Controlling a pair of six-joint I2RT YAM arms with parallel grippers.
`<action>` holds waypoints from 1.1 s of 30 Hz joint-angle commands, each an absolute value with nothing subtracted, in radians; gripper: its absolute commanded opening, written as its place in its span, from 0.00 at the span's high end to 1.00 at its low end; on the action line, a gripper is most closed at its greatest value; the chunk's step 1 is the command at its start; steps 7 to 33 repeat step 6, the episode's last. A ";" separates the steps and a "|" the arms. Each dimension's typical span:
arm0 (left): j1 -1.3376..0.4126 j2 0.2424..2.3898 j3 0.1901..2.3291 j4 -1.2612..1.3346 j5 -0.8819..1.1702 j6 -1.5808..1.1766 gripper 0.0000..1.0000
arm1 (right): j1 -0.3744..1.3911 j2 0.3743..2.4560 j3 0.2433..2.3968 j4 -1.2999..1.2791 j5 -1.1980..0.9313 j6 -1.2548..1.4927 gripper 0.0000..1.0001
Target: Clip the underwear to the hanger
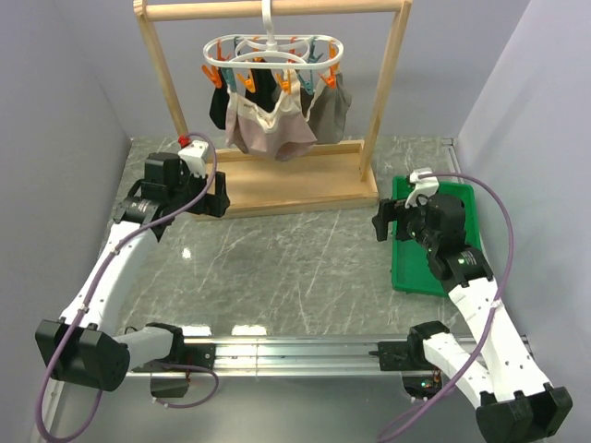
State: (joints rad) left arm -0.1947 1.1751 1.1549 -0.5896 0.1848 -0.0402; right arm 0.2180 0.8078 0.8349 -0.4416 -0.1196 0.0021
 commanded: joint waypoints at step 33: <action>-0.189 1.129 1.123 -0.500 0.137 -0.072 0.00 | 0.192 0.730 0.839 -0.422 -0.109 0.029 0.00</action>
